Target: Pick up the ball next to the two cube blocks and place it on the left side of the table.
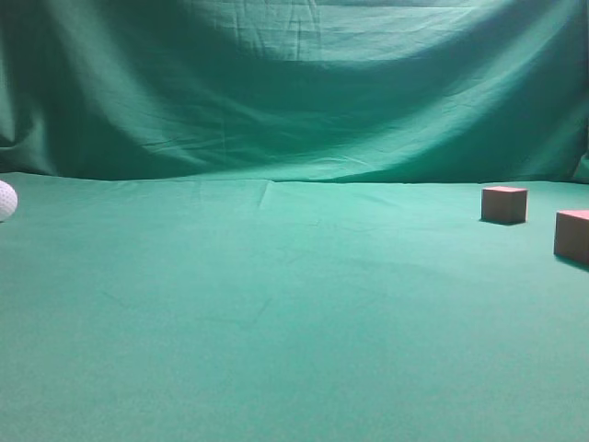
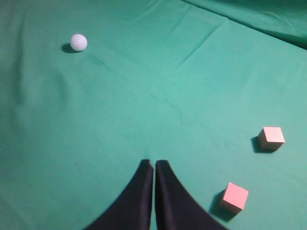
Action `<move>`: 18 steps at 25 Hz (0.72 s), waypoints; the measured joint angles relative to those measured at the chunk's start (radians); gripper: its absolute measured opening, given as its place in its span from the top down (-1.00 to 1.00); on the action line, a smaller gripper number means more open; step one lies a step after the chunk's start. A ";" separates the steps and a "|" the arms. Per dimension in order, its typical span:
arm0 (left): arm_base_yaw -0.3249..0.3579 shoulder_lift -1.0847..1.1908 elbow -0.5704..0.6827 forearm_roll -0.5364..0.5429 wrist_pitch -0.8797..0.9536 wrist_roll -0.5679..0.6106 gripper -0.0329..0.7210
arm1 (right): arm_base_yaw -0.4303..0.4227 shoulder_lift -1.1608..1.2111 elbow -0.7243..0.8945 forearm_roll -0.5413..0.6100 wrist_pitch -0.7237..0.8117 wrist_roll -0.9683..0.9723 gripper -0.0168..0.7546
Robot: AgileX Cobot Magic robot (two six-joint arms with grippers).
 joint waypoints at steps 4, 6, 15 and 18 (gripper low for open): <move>0.000 0.000 0.000 0.000 0.000 0.000 0.91 | -0.028 -0.135 0.119 -0.075 -0.081 0.077 0.96; 0.000 0.000 0.000 0.000 0.000 0.000 0.91 | -0.091 -0.203 0.195 -0.086 -0.152 0.084 0.96; 0.000 0.000 0.000 0.000 0.000 0.000 0.91 | -0.481 -0.485 0.541 -0.094 -0.367 0.092 0.96; 0.000 0.000 0.000 0.000 0.000 0.000 0.91 | -0.577 -0.556 0.638 -0.094 -0.398 0.092 0.96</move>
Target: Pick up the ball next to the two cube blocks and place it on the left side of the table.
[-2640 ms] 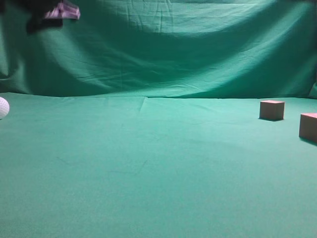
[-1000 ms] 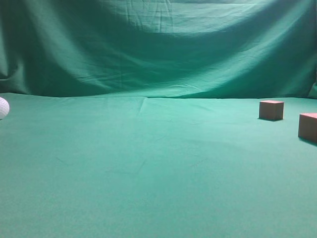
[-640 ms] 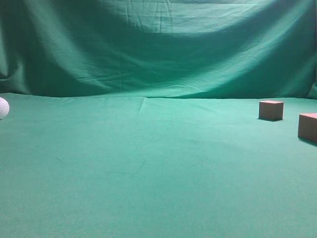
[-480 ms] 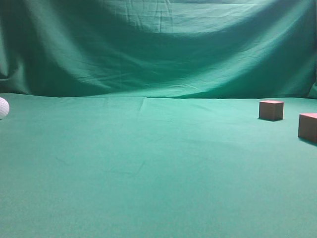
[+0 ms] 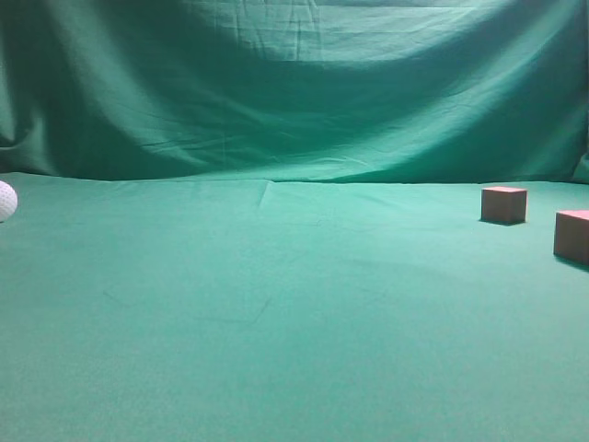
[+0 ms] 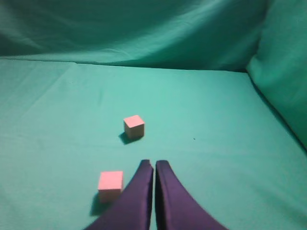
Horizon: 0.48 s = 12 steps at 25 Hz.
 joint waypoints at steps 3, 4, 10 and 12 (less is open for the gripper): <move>0.000 0.000 0.000 0.000 0.000 0.000 0.91 | -0.068 -0.047 0.081 0.000 -0.026 0.002 0.96; 0.000 0.000 0.000 0.000 0.000 0.000 0.91 | -0.081 -0.060 0.106 0.000 -0.034 0.002 0.96; 0.000 0.000 0.000 0.000 0.000 0.000 0.91 | -0.092 -0.076 0.138 0.002 -0.011 0.012 0.96; 0.000 0.000 0.000 0.000 0.000 0.000 0.91 | -0.092 -0.076 0.138 0.002 0.000 0.012 0.96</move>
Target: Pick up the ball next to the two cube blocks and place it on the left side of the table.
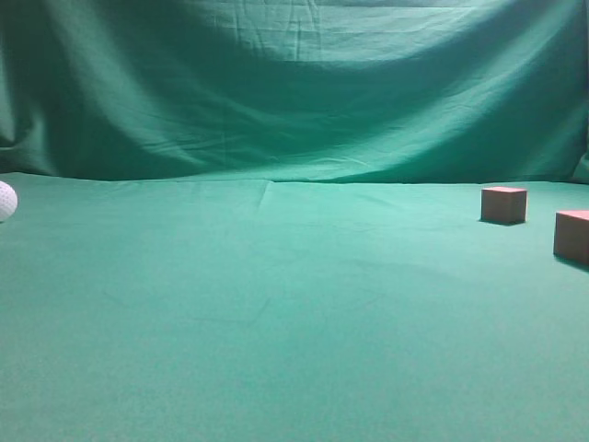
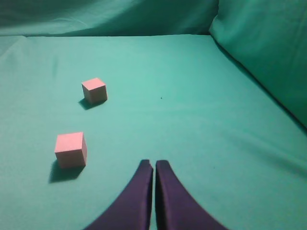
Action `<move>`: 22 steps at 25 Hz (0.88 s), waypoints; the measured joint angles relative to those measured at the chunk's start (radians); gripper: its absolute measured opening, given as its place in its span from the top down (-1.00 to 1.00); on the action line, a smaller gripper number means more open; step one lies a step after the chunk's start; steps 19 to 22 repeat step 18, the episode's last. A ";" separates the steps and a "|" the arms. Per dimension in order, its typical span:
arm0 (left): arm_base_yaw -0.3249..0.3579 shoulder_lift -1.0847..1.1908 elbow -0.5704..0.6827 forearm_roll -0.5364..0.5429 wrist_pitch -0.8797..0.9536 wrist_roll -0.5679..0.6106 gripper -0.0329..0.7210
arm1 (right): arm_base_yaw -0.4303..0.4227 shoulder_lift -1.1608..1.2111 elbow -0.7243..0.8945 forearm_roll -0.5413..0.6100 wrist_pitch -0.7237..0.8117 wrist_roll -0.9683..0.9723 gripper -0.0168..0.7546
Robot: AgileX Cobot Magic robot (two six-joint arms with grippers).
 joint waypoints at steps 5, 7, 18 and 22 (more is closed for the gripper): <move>0.000 0.000 0.000 0.000 0.000 0.000 0.91 | 0.000 0.000 0.000 0.002 0.019 0.000 0.96; 0.000 0.000 0.000 0.000 0.000 0.000 0.91 | 0.000 0.000 0.000 0.002 0.019 0.000 0.96; 0.000 0.000 0.000 0.000 0.000 0.000 0.91 | 0.000 0.000 0.000 0.002 0.019 0.000 0.96; 0.000 0.000 0.000 0.000 0.000 0.000 0.91 | 0.000 0.000 0.000 0.002 0.019 0.000 0.96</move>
